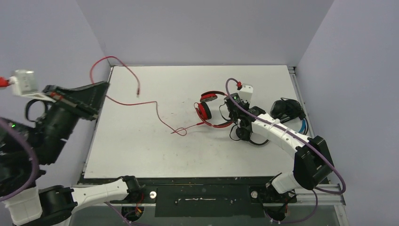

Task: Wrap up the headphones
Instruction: Untie the headphones cable from the headphones.

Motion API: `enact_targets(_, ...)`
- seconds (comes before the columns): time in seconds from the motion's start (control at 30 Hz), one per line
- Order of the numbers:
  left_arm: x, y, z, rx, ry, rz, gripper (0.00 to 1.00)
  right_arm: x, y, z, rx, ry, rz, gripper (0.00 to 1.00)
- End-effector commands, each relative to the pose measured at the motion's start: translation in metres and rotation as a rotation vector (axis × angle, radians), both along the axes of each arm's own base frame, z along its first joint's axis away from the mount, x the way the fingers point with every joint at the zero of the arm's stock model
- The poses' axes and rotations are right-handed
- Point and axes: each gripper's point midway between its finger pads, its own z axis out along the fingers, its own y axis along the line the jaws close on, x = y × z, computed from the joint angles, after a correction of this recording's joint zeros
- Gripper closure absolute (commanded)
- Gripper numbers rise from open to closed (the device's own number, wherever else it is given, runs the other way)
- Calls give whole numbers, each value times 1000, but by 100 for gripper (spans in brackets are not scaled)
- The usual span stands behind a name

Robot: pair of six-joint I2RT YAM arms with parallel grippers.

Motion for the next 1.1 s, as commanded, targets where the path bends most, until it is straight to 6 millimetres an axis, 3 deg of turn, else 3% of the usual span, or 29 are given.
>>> enact_targets(0.0, 6, 66, -30, 62, 73, 268, 100, 21, 6, 38, 109, -124, -29, 100)
enact_targets(0.1, 15, 59, -67, 133, 151, 316, 100, 25, 2, 54, 108, -149, -28, 100)
enact_targets(0.3, 25, 5, -158, 286, 285, 278, 94, 27, -7, 91, 96, -209, -10, 100)
enact_targets(0.47, 31, -18, -220, 399, 364, 309, 91, 23, -10, 110, 112, -242, 9, 100)
enact_targets(0.63, 39, -47, -257, 428, 404, 256, 92, 18, -8, 108, 128, -231, 21, 100)
enact_targets(0.8, 41, -122, -270, 422, 421, -132, 95, 18, -9, 102, 124, -210, 18, 100)
enact_targets(0.87, 40, -141, -275, 434, 428, -225, 95, 20, -7, 104, 140, -204, 21, 100)
enact_targets(0.97, 48, -143, -291, 473, 466, -188, 94, 25, -6, 110, 182, -193, 20, 100)
enact_targets(1.07, 59, -135, -308, 480, 497, -118, 84, 31, -5, 127, 219, -202, 26, 100)
